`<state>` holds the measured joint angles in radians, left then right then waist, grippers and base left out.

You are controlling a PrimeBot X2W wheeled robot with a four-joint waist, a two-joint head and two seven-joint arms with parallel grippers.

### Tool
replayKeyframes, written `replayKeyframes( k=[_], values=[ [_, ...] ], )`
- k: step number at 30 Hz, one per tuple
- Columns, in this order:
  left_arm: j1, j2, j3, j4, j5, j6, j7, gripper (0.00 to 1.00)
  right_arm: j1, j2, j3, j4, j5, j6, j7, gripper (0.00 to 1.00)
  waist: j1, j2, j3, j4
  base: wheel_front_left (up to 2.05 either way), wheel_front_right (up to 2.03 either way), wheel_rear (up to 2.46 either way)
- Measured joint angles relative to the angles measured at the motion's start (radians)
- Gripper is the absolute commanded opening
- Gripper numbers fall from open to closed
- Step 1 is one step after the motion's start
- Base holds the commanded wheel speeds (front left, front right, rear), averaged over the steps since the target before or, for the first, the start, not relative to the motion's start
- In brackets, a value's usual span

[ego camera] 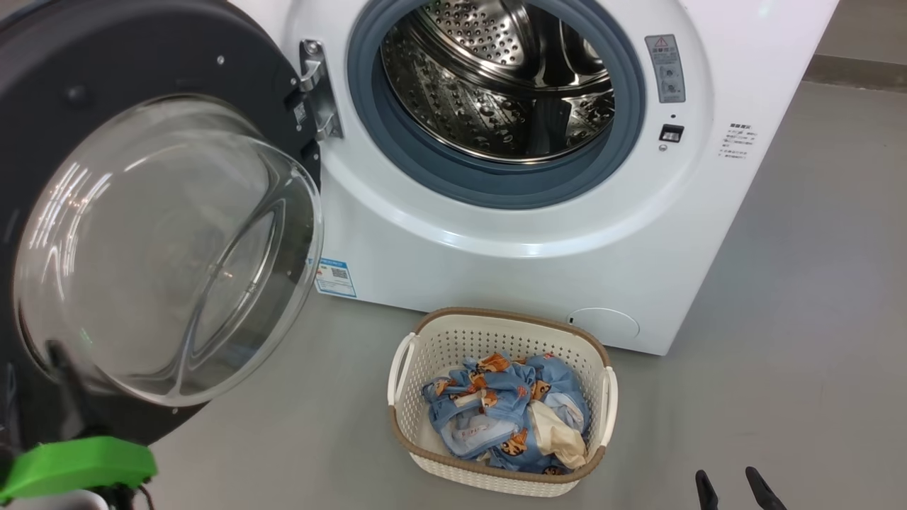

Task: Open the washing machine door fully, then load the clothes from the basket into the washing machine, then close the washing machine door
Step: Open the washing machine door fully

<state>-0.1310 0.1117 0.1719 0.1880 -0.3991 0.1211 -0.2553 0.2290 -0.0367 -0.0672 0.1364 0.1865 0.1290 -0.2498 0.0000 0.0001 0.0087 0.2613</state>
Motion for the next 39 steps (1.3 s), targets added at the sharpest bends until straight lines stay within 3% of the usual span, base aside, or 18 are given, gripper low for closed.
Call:
replayKeyframes(
  k=[1, 11, 14, 31, 39],
  values=[
    [0.014, -0.009, -0.007, -0.03, 0.0, 0.0, 0.0, 1.0, 0.0, 0.0, 0.002, 0.0, 0.0, 0.0, 0.0, 1.0, 0.0, 0.0, 0.0, -0.002, 0.0, 0.0, 0.0],
    [0.118, -0.043, -0.076, -0.213, 0.008, 0.01, 0.0, 1.0, -0.003, 0.0, 0.021, 0.004, 0.001, 0.0, 0.0, 1.0, 0.0, 0.0, 0.011, -0.034, 0.0, 0.0, 0.0],
    [0.153, -0.049, -0.106, -0.234, 0.0, -0.014, 0.0, 1.0, -0.004, 0.0, 0.024, 0.004, 0.001, 0.0, 0.0, 1.0, -0.0001, 0.0, 0.011, -0.049, 0.0, 0.0, 0.0],
    [0.254, -0.065, -0.123, -0.192, -0.004, -0.109, 0.0, 1.0, -0.049, 0.0, 0.045, -0.027, -0.007, 0.0, 0.0, 1.0, 0.0, 0.0, 0.005, -0.175, 0.0, 0.0, 0.0],
    [0.301, -0.066, -0.114, -0.153, 0.024, -0.127, 0.0, 1.0, -0.049, -0.001, 0.049, -0.046, -0.009, 0.0, 0.0, 1.0, 0.0, -0.0001, 0.002, -0.231, 0.0, 0.0, 0.0]
  ],
)
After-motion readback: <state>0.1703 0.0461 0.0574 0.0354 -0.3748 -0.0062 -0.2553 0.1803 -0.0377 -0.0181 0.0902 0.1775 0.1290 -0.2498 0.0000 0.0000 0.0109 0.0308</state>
